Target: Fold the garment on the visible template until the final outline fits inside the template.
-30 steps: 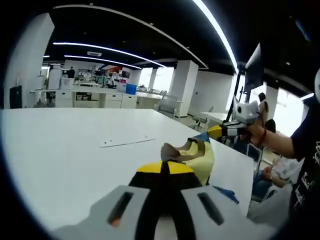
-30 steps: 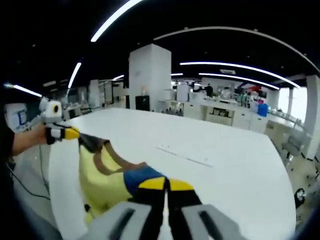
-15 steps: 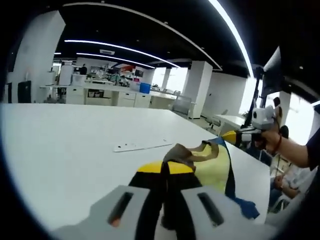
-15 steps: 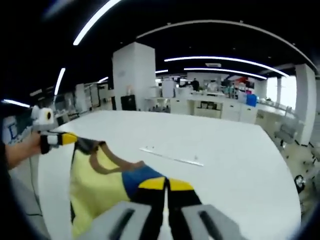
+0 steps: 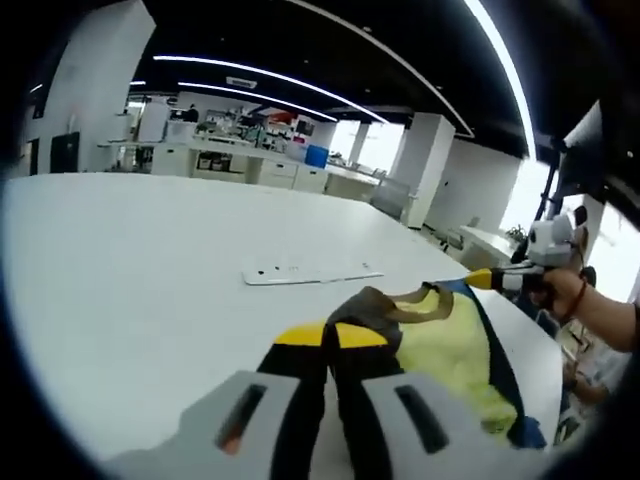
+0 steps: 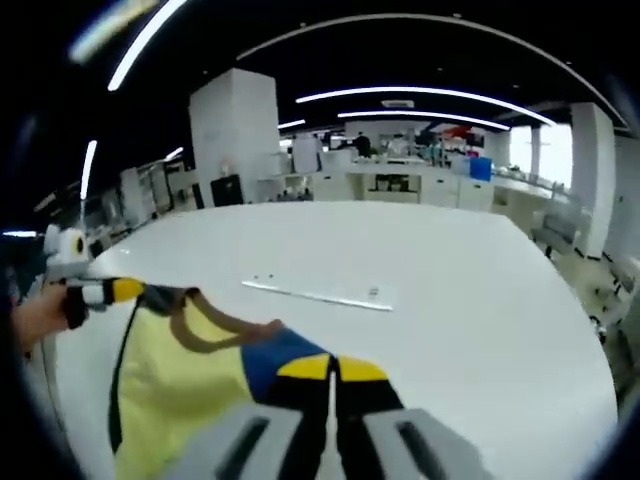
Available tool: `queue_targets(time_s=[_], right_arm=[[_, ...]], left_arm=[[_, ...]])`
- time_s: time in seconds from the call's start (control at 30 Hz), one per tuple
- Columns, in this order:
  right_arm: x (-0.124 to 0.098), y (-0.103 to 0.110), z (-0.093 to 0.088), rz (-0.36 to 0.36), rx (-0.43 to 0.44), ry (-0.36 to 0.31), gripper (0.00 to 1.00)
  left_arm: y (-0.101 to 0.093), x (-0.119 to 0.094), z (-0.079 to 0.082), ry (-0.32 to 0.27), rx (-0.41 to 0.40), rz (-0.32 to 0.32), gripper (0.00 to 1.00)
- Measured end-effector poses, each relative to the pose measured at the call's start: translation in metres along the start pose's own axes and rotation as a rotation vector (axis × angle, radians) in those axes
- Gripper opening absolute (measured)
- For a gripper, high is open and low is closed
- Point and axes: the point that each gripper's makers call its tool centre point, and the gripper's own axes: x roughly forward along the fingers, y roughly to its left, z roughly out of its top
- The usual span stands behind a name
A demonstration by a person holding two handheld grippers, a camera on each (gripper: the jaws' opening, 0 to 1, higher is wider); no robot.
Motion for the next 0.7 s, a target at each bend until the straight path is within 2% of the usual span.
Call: queue_targets(time_s=[0.03,0.13,0.2,0.3,0.33,0.4,0.47,0.53,0.7], right_arm=[[0.004,-0.002,-0.002,-0.008,0.003,0.002,0.00],[0.017,-0.002,-0.010,-0.003,0.025,0.034,0.00],[0.028,-0.007,-0.017,-0.026,0.013,0.056,0.00],[0.033,-0.006,-0.025,-0.029,0.011,0.067,0.00],[0.038,-0.007,-0.029,-0.033,0.012,0.079,0.00],[0.045,-0.009,-0.033,-0.044,0.019,0.092,0.00],[0.057,-0.014,-0.035,-0.051,0.034,0.105,0.00],[0.055,-0.014,-0.039,-0.062,0.031,0.109,0.00],[0.067,-0.020,-0.046,-0.063,-0.003,0.141,0.00]], left_arm=[[0.007,0.005,-0.005,0.020,-0.004,0.013,0.00],[0.011,0.014,-0.016,0.042,-0.030,0.021,0.00],[0.014,0.020,-0.023,0.061,-0.032,0.028,0.00],[0.026,0.031,-0.032,0.091,-0.037,0.045,0.00],[0.022,0.029,-0.037,0.101,-0.035,0.049,0.00],[0.027,0.032,-0.046,0.127,-0.045,0.069,0.00],[0.032,0.038,-0.049,0.129,-0.056,0.073,0.00],[0.033,0.042,-0.053,0.137,-0.057,0.086,0.00],[0.046,0.052,-0.061,0.166,-0.034,0.118,0.00]])
